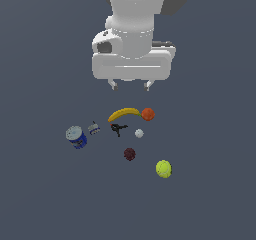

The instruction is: Pick up a designated object from a clutter of objects.

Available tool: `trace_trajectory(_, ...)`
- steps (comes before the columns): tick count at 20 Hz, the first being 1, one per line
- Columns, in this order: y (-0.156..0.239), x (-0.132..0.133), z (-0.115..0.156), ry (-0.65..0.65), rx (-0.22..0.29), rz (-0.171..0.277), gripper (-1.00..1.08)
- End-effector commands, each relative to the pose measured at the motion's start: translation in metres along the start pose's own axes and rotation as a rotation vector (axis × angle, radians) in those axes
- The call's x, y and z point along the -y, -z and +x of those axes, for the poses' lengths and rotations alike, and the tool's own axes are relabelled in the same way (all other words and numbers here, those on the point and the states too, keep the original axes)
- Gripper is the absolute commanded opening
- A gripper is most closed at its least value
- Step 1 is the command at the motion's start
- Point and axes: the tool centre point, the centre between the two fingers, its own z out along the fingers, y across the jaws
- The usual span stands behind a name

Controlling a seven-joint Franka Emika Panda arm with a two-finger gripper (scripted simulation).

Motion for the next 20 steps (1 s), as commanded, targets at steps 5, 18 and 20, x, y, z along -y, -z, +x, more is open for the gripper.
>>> trace_trajectory(5, -0.003, 0.0, -0.002, 0.012, 0.012, -0.009, 1.0)
trace_trajectory(18, -0.012, -0.002, -0.007, 0.048, 0.04, -0.031, 1.0)
trace_trajectory(20, -0.016, -0.006, -0.005, 0.057, 0.041, -0.031, 1.0)
